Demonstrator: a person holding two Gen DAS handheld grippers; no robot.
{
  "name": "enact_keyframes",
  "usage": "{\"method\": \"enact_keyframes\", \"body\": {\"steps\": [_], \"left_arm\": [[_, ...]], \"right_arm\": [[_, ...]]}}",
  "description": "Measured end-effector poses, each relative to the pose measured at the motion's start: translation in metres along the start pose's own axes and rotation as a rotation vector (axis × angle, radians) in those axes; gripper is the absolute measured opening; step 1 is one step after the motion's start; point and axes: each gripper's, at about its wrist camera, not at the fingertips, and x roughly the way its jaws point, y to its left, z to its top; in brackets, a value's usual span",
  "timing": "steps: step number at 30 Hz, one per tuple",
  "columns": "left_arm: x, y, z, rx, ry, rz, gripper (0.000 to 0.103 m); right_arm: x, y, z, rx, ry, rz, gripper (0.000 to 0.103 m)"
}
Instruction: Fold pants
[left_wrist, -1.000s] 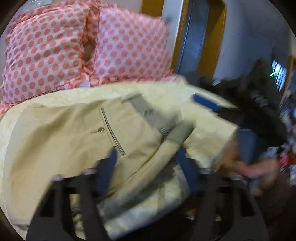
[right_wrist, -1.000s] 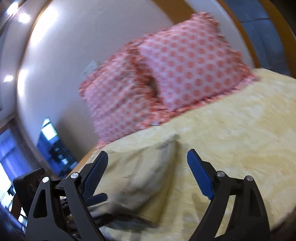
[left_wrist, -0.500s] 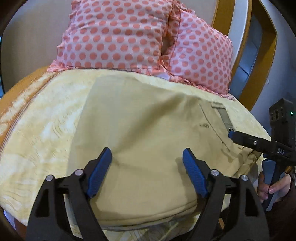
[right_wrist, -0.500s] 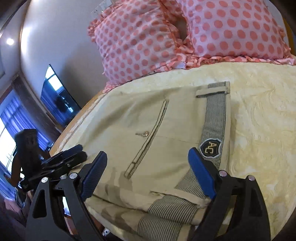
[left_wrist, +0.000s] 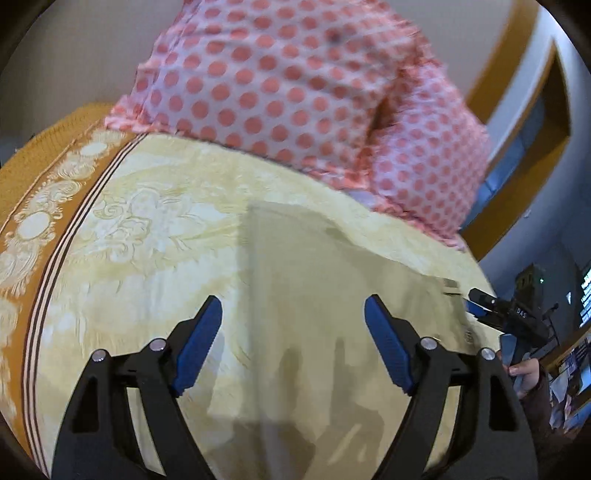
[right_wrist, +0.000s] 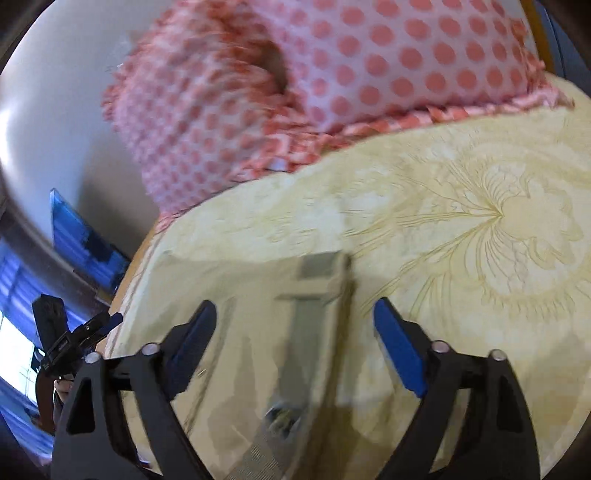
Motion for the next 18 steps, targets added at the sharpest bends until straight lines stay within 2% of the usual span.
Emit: {"method": "enact_keyframes", "body": {"steps": [3,4,5,7,15,18], "left_arm": [[0.022,0.009,0.007,-0.029,0.061,-0.026,0.075],[0.028,0.011,0.008,-0.043,0.079,-0.045,0.075],[0.034,0.012,0.009,-0.052,0.093,-0.065,0.074],[0.044,0.01,0.011,-0.053,0.115,-0.084,0.073],[0.068,-0.01,0.022,0.005,0.172,-0.103,0.074],[0.066,-0.009,0.025,-0.017,0.169,-0.141,0.072]], "right_arm": [[0.018,-0.006,0.005,0.003,0.032,-0.003,0.076],[0.018,-0.006,0.004,-0.003,0.027,-0.001,0.073],[0.018,-0.006,0.002,-0.016,0.019,0.0,0.065],[0.016,-0.003,0.0,-0.041,0.024,0.004,0.059],[0.021,-0.001,0.003,-0.091,0.044,-0.014,0.053],[0.009,0.004,0.0,-0.128,0.013,-0.01,0.039]]}}
